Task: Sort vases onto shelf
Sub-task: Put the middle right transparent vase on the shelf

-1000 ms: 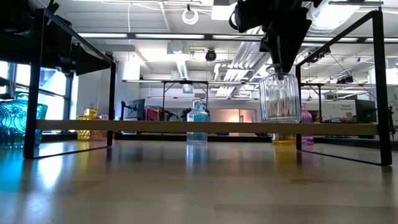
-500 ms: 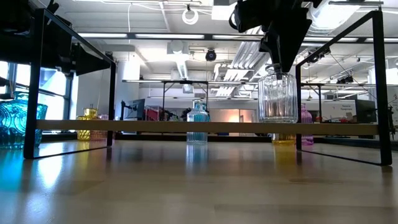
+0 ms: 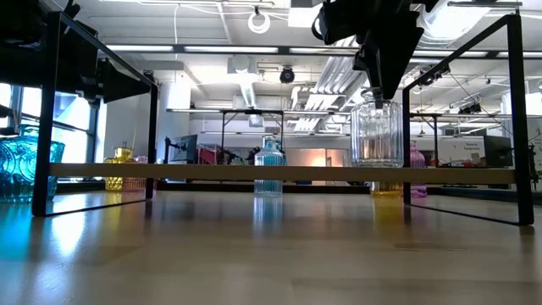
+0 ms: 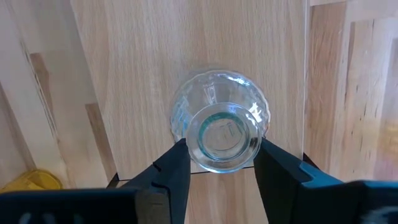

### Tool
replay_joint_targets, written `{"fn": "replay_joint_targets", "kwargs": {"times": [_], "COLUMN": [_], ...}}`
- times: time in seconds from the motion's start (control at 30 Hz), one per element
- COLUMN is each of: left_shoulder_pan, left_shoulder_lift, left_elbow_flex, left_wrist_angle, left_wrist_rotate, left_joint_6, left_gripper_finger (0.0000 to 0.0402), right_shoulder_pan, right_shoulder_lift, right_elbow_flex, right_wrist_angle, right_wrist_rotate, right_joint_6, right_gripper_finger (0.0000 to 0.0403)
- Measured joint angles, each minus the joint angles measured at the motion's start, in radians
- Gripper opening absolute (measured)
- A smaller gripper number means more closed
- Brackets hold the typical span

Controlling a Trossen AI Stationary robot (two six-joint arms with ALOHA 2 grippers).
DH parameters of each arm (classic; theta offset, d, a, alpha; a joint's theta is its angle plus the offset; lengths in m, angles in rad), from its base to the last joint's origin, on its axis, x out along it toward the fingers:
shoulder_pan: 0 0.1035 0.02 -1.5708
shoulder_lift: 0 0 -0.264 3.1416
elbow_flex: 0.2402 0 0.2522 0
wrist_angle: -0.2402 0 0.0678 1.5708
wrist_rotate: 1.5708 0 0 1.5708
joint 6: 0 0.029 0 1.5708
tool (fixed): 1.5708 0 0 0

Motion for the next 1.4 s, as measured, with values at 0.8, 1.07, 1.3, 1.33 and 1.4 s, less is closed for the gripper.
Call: {"fn": "replay_joint_targets", "kwargs": {"times": [0.8,1.07,1.3,1.33,1.4], "left_shoulder_pan": [0.000,0.000,0.000,0.000,0.000], "left_shoulder_lift": [0.000,0.000,0.000,0.000,0.000], "left_elbow_flex": [0.000,0.000,0.000,0.000,0.000], "left_wrist_angle": [0.013,0.013,0.013,0.013,0.013], "left_wrist_rotate": [0.000,0.000,0.000,0.000,0.000], "left_joint_6": [0.002,0.002,0.002,0.002,0.002], "left_gripper_finger": [0.0000,0.0000,0.0000,0.0000,0.0000], "right_shoulder_pan": [0.000,0.000,0.000,0.000,0.000], "right_shoulder_lift": [0.000,0.000,0.000,0.000,0.000], "right_elbow_flex": [0.000,0.000,0.000,0.000,0.000], "right_wrist_angle": [-0.008,-0.008,-0.008,-0.008,-0.008], "right_wrist_rotate": [-0.002,-0.003,-0.009,-0.009,-0.009], "right_joint_6": [0.010,0.009,0.009,0.010,0.014], "right_gripper_finger": [0.0134,0.0134,0.0139,0.0145,0.0161]}}
